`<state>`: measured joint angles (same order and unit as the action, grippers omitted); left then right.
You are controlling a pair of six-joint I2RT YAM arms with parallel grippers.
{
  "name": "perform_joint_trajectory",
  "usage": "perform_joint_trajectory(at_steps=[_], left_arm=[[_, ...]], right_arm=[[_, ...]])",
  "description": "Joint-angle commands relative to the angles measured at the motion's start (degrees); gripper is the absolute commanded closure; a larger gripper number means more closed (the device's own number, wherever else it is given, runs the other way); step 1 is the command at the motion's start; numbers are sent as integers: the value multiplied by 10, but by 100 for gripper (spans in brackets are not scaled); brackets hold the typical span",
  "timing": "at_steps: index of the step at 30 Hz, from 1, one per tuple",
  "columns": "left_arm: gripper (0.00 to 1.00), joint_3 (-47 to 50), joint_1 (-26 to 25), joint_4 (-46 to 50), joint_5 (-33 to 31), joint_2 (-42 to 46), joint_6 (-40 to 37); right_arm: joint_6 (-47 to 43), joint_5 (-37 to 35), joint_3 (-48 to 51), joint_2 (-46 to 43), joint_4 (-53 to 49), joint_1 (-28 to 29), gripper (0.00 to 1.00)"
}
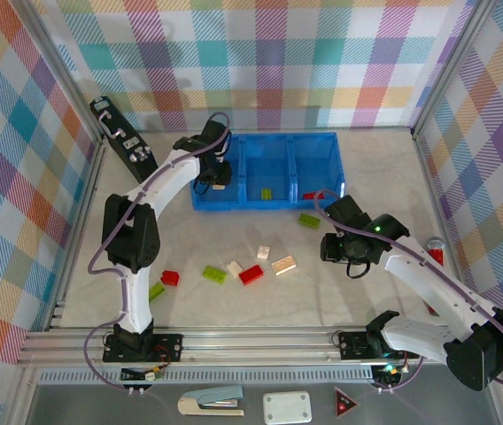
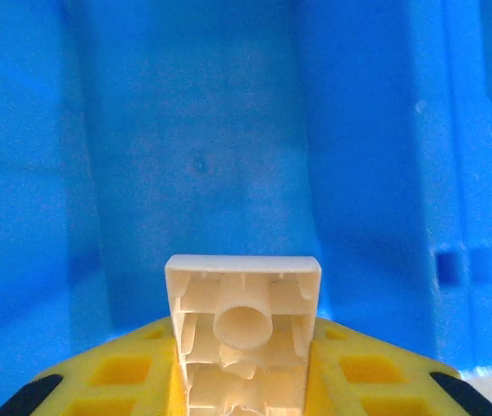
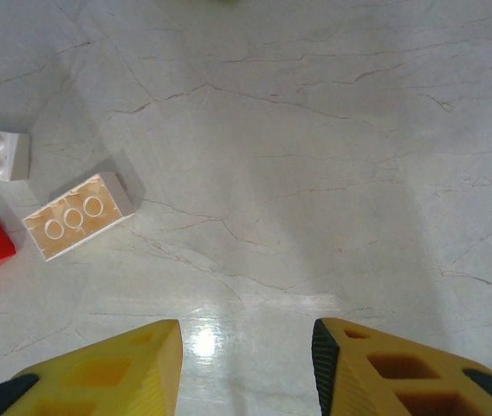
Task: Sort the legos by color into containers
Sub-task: Place the lego in the container.
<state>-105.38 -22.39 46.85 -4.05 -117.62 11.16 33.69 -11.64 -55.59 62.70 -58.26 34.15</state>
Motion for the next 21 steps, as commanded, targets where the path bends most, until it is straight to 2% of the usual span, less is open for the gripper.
perform_joint_trajectory(at_steps=[1,10,21], left_arm=[[68,-28,17,15,17,-28,3],[68,-76,32,2,33,-98,11],[67,-151,33,9,14,-182,15]], right_arm=[[13,-10,-1,-8,-24,2,55],[13,-21,-15,-7,-42,2,55],[18,-19,-21,-14,-68,2,55]])
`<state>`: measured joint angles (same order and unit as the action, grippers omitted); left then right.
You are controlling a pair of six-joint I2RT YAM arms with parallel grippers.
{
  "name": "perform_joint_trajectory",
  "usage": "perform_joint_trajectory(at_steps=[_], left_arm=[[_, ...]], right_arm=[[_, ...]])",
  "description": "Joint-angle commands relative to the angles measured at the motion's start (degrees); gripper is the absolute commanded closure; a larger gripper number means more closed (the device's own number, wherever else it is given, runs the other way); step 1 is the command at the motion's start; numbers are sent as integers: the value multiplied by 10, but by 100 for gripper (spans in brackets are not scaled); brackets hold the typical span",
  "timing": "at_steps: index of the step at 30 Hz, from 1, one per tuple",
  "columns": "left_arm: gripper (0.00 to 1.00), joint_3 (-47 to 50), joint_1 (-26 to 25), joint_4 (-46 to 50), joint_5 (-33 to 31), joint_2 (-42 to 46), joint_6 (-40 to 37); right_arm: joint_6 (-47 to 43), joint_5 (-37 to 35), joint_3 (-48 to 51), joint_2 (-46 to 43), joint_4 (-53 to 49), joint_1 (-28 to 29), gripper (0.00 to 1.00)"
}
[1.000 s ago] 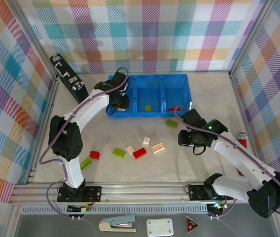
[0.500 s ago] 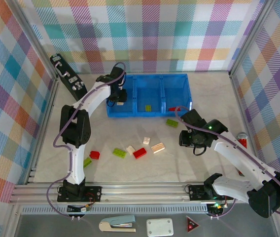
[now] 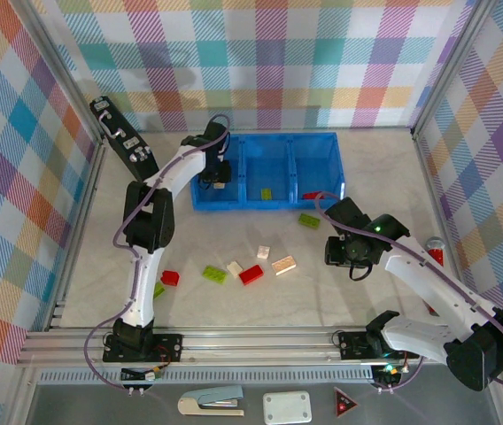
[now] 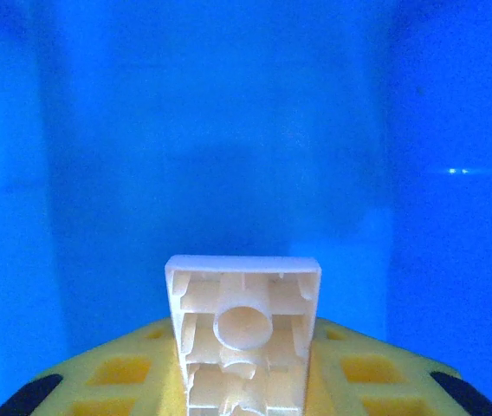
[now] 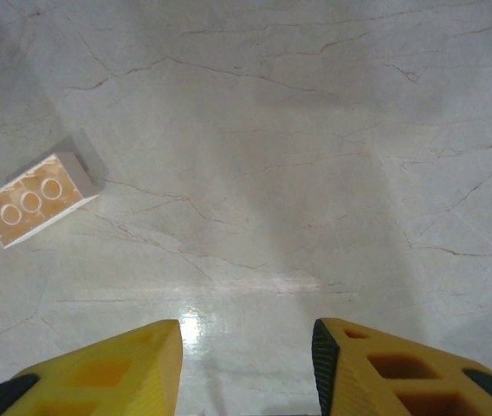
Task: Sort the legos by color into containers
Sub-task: Place the lego in the container.
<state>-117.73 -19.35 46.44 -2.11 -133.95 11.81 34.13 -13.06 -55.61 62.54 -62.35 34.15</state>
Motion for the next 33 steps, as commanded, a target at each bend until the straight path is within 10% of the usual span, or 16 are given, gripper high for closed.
perform_joint_trajectory(at_steps=[1,33], left_arm=[[67,-30,3,15,-8,-24,10],[51,-5,-5,38,-6,46,18]], right_arm=[[17,-4,-20,-16,-29,2,55],[11,-19,-25,-14,0,2,50]])
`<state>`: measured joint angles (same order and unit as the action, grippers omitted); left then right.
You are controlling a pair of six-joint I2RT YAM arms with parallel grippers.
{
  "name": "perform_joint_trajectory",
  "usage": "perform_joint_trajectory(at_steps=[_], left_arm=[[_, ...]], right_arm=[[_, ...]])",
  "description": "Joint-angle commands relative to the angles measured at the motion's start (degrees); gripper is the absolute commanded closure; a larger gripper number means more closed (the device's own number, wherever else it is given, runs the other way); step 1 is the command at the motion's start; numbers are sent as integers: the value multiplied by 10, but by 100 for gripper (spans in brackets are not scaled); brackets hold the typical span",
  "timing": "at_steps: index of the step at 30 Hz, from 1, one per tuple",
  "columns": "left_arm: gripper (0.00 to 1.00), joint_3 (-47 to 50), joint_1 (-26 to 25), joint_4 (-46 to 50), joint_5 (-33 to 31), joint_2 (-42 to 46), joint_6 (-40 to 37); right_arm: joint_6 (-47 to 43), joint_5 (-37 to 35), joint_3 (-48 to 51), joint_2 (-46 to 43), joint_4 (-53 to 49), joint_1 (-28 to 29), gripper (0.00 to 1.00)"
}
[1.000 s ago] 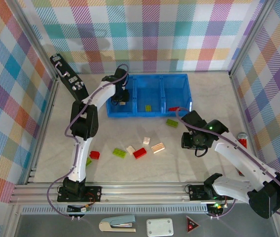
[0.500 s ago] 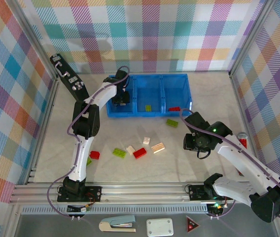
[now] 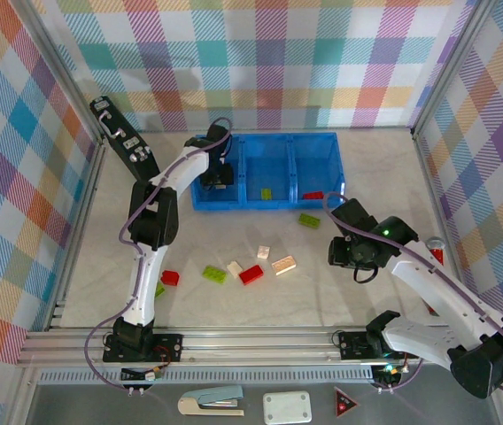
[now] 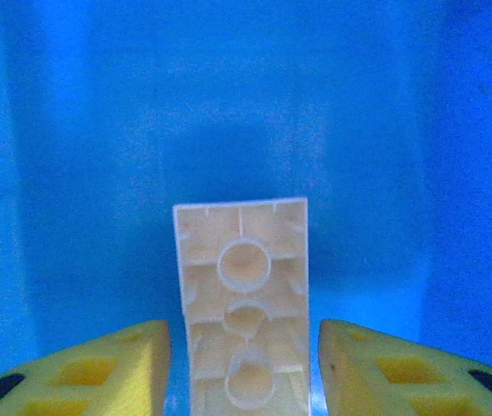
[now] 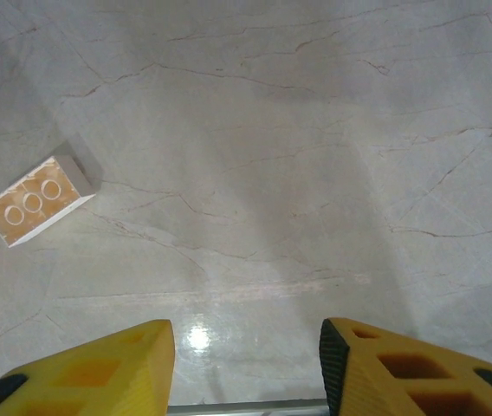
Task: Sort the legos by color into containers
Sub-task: Place the lego in the container, then pick up the lego from the center of the table.
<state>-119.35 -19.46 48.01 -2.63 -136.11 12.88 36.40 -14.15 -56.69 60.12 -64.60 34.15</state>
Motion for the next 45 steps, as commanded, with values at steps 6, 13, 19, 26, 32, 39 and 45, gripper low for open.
perform_joint_trajectory(at_steps=[6,13,19,26,32,39,45], left_arm=[[51,89,-4,16,6,147,4],[50,221,-4,-12,13,267,8],[50,320,-5,-18,10,367,8],[49,426,-4,-27,-3,463,-4],[48,479,-3,-13,-29,523,-18],[47,504,8,23,-64,575,-49],[47,546,17,15,-101,606,-85]], right_arm=[[-24,-24,-9,47,94,2,46],[-23,-57,4,101,184,2,41],[-6,-89,4,161,249,2,34],[11,-112,12,230,335,2,33],[-2,-123,5,305,403,2,29],[-1,-172,-1,365,470,2,20],[11,-207,-23,411,490,2,8]])
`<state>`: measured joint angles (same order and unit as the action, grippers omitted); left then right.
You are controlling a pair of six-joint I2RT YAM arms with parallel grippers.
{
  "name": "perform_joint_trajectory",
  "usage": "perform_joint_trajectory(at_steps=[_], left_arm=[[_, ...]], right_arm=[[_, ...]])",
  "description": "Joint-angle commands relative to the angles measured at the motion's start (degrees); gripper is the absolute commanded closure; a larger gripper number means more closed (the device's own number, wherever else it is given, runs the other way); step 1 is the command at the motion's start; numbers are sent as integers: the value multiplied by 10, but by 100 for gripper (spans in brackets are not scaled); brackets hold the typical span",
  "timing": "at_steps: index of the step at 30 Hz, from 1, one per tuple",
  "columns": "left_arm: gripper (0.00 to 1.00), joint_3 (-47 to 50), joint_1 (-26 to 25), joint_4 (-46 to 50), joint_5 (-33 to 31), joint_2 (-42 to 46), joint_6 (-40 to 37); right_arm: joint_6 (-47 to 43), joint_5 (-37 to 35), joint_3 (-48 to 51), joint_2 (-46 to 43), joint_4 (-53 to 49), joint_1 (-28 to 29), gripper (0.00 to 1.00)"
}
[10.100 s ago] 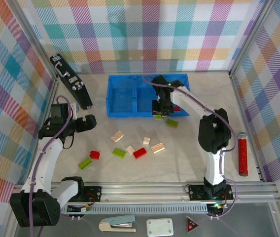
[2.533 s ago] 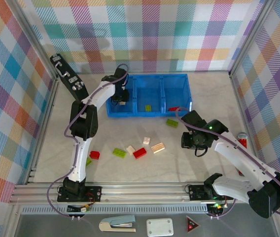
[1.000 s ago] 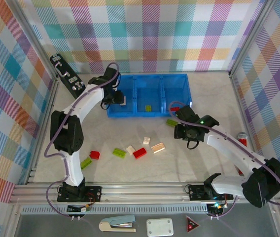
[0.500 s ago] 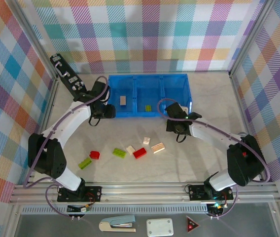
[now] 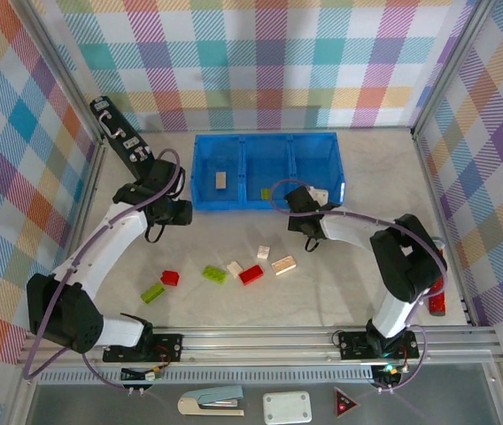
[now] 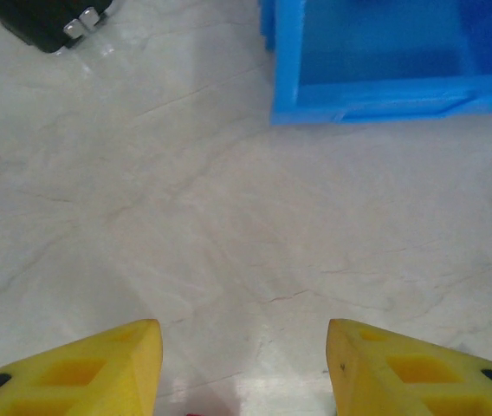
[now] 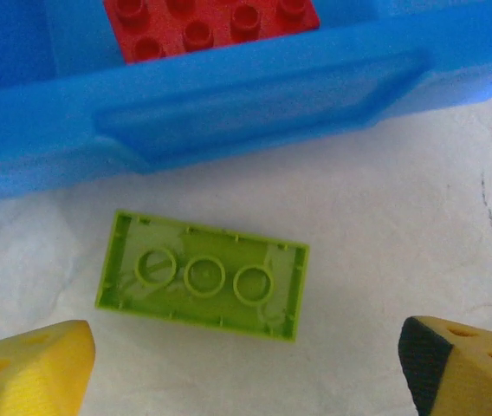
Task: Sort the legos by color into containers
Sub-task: Pick up the lego from the center of the table.
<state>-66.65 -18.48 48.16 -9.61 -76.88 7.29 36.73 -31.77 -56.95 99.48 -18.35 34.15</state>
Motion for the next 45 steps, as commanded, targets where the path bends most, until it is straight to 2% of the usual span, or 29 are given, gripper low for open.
perform_joint_trajectory(at_steps=[1,7,23,39,45], left_arm=[[47,28,8,10,-37,18,-35],[47,70,9,-22,-63,46,-57],[47,96,10,-54,-50,52,-54],[47,89,10,-62,-43,35,-57],[47,89,11,-62,-39,45,-61]], right_arm=[[10,-31,-26,26,31,2,7],[22,-30,-45,65,55,2,8],[68,-14,-26,104,97,2,16],[73,11,-6,64,72,3,31],[64,21,-15,40,33,3,33]])
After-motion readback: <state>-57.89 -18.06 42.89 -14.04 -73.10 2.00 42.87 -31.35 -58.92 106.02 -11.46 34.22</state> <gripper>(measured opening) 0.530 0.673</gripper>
